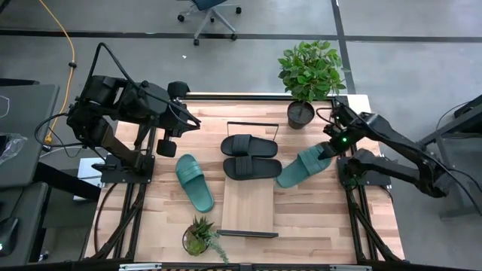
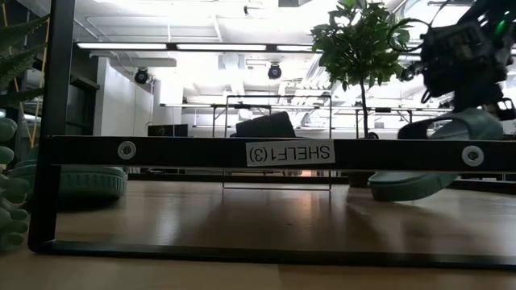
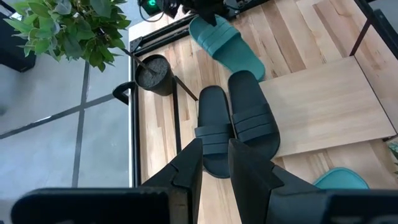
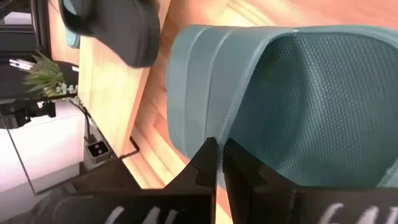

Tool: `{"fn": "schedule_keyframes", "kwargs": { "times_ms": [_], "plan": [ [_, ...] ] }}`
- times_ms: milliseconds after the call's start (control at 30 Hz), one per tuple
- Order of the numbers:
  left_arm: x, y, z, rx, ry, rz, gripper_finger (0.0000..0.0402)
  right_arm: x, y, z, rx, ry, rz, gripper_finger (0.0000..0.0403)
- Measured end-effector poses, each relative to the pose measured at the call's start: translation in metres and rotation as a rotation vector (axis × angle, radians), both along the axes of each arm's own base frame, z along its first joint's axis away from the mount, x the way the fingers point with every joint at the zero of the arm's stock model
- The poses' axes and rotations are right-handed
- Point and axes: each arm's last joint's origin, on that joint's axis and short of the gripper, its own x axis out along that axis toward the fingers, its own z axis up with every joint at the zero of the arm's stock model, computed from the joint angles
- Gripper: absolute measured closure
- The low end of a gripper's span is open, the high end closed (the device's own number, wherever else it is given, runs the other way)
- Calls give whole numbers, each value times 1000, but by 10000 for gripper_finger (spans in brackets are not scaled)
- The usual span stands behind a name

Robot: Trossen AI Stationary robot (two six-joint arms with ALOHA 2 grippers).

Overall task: Pick and place slides into the shelf
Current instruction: Put the right green slides on the shelf

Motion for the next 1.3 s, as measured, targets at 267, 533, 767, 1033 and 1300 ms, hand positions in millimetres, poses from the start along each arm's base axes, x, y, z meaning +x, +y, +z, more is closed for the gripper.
{"fn": "schedule_keyframes", "kwargs": {
  "times_ms": [267, 533, 767, 1033, 1300],
  "plan": [
    [0, 0, 0, 0, 0, 0, 334, -15, 18, 8, -10, -60, 1, 403],
    [0, 0, 0, 0, 0, 0, 334, -24, 29, 31, -61, -177, -19, 403],
    [0, 0, 0, 0, 0, 0, 334, -29, 35, 61, -114, -254, -36, 403],
    [0, 0, 0, -1, 0, 0, 334, -36, 43, 80, -105, -283, -27, 403],
    [0, 0, 0, -1, 0, 0, 334, -48, 56, 105, -126, -350, -71, 403]
  ]
}}
